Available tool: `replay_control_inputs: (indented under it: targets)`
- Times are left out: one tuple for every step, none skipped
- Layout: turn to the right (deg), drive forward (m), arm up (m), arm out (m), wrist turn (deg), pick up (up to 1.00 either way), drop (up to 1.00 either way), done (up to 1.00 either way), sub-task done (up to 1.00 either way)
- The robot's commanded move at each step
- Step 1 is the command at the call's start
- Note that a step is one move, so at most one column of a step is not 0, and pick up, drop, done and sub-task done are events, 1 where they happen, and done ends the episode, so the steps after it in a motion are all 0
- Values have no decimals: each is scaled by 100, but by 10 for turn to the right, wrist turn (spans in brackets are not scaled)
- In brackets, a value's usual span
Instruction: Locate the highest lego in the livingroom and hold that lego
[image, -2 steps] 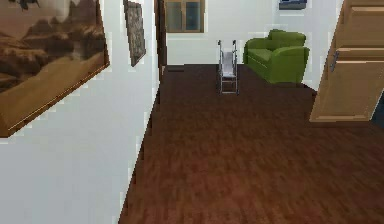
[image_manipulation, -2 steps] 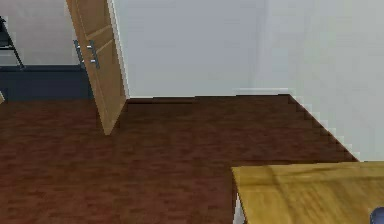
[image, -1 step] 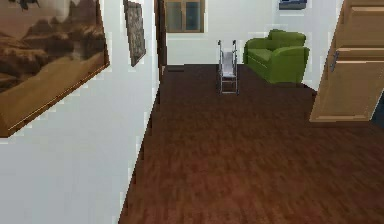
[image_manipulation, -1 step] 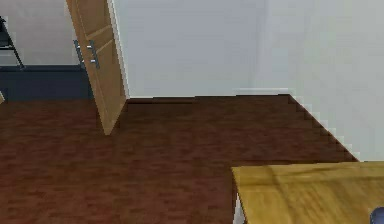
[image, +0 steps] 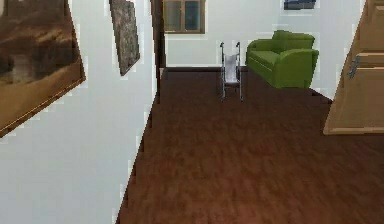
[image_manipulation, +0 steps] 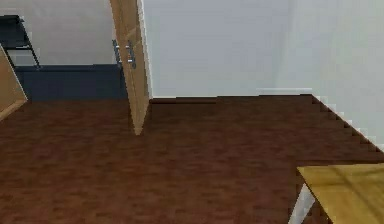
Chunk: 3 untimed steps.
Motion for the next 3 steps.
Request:
replay_control_inputs:
  targets:
    - [450, 0, 0, 0, 0, 0, 0, 0, 0]
    - [420, 0, 0, 0, 0, 0, 0, 0, 0]
    - [0, 100, 0, 0, 0, 0, 0, 0, 0]
